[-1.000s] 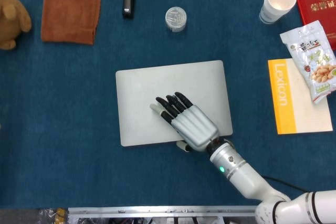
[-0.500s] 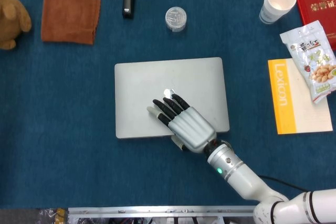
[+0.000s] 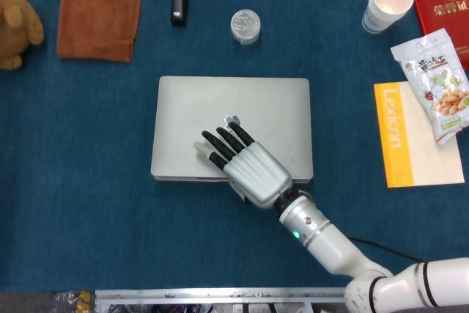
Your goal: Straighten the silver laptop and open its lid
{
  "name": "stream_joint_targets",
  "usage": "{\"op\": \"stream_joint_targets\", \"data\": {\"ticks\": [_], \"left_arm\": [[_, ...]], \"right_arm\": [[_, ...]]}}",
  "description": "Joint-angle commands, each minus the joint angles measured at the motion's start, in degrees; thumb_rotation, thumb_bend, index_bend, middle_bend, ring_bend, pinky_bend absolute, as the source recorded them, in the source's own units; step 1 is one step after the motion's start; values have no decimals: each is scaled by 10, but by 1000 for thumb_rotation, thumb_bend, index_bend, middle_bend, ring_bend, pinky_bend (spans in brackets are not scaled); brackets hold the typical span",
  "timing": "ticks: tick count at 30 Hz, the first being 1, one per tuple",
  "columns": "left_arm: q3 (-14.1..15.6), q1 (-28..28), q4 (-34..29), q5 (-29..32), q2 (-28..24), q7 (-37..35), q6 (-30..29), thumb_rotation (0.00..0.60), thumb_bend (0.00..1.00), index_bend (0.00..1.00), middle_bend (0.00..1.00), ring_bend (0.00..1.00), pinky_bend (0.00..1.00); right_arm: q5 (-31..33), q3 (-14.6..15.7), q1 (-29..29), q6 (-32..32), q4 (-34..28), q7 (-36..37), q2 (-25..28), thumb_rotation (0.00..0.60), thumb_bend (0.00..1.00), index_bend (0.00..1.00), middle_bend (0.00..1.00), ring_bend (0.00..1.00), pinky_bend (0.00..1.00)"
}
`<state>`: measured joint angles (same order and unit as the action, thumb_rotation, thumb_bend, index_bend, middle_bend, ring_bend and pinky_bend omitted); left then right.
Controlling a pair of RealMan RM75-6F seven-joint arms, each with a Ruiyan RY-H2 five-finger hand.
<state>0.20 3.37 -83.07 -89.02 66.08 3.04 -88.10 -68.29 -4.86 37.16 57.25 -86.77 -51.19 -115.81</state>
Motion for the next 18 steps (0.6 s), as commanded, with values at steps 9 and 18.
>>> {"op": "stream_joint_targets", "data": {"ticks": [9,18], "left_arm": [[5,-3,5,3,1,-6,11,600,105,0,1,0,1],[7,-3,3,0,1,-2,14,600,106,23,70,1,6]], "right_arm": [[17,-17,15,17,-10,-21,5,600,485,0,3,0,60],[22,-29,28,26,-18,-29,10,600,485,0,2,0,60]]}}
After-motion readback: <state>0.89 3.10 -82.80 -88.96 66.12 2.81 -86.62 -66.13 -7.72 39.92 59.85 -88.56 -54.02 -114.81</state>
